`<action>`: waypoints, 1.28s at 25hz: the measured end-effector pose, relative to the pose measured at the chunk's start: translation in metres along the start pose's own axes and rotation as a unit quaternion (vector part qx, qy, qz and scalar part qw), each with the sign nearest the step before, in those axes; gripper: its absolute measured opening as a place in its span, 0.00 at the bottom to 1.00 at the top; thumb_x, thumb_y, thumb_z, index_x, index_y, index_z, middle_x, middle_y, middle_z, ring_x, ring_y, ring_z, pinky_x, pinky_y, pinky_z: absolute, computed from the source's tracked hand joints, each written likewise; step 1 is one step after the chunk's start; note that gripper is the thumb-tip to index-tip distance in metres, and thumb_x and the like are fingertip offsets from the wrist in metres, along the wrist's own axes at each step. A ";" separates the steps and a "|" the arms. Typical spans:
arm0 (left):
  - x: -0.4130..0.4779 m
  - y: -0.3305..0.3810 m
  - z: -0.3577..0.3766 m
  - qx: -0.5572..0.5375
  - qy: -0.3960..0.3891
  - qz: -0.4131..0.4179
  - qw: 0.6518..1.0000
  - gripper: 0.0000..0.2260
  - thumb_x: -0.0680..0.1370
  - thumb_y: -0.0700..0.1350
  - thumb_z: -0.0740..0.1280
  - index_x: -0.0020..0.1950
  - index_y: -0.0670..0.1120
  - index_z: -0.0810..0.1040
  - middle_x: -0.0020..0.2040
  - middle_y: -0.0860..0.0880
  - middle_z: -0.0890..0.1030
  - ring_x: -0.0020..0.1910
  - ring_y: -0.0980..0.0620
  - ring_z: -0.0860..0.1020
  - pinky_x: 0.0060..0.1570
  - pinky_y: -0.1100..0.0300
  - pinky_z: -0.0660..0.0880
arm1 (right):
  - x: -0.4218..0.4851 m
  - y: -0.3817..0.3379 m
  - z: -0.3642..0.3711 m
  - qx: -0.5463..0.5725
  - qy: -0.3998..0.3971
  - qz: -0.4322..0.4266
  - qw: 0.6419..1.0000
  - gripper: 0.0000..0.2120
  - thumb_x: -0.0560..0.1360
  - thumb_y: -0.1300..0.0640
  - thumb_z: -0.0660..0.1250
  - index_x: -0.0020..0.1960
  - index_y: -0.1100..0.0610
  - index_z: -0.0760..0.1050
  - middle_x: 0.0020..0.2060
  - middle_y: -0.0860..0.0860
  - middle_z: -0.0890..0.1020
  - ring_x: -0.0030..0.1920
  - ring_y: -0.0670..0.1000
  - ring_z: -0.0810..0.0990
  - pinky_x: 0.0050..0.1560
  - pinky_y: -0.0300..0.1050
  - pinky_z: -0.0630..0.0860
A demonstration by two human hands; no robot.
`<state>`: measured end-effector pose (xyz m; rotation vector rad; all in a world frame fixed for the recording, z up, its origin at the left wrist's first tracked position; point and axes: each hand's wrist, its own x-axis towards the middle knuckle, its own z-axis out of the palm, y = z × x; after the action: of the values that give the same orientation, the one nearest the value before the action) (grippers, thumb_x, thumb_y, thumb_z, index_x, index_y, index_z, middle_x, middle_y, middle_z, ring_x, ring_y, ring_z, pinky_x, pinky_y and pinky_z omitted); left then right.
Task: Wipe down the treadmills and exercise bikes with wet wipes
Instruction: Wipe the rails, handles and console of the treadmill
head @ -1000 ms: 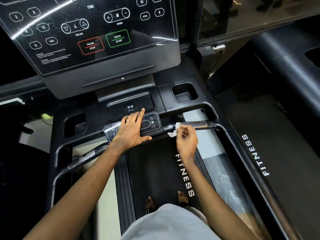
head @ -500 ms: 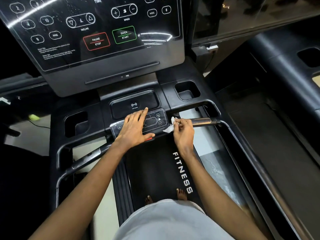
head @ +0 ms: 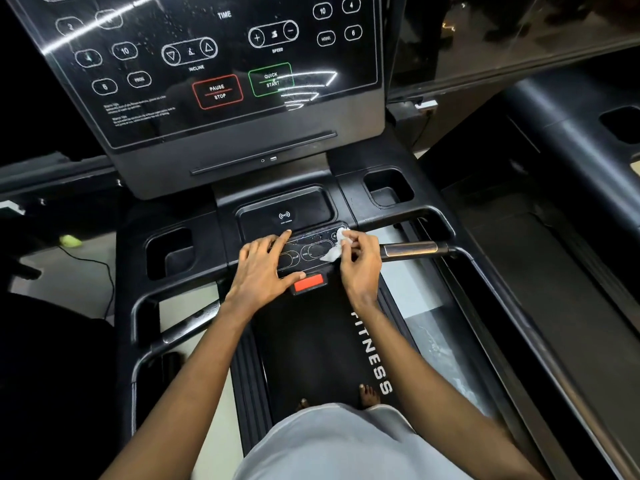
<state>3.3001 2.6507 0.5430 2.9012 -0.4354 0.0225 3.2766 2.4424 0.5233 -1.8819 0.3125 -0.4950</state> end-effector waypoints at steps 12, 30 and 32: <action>-0.018 -0.017 0.005 -0.067 0.029 -0.048 0.996 0.50 0.71 0.71 0.69 0.82 0.44 0.55 0.76 0.42 0.65 0.75 0.43 0.63 0.73 0.43 0.59 | -0.018 0.007 0.009 -0.152 -0.152 -0.125 0.969 0.23 0.83 0.62 0.60 0.77 0.56 0.66 0.77 0.50 0.65 0.78 0.46 0.61 0.77 0.46 0.62; -0.076 -0.070 0.026 -0.047 -0.051 -0.069 0.995 0.27 0.78 0.65 0.64 0.67 0.46 0.72 0.56 0.47 0.78 0.58 0.45 0.77 0.58 0.50 0.72 | -0.044 -0.010 0.036 -0.361 -0.156 -0.092 0.915 0.34 0.85 0.43 0.47 0.81 0.59 0.37 0.81 0.55 0.39 0.80 0.52 0.36 0.80 0.56 0.40; -0.077 -0.071 0.025 -0.053 -0.051 -0.065 0.995 0.27 0.78 0.66 0.63 0.66 0.46 0.72 0.56 0.48 0.78 0.57 0.45 0.77 0.57 0.50 0.72 | -0.053 -0.018 0.049 -0.351 -0.169 -0.101 0.915 0.35 0.85 0.43 0.48 0.81 0.60 0.37 0.81 0.57 0.39 0.80 0.54 0.35 0.79 0.53 0.37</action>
<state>3.2465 2.7343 0.5007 2.8282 -0.2559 -0.1633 3.2528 2.5125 0.5150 -2.6760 0.0575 -0.1842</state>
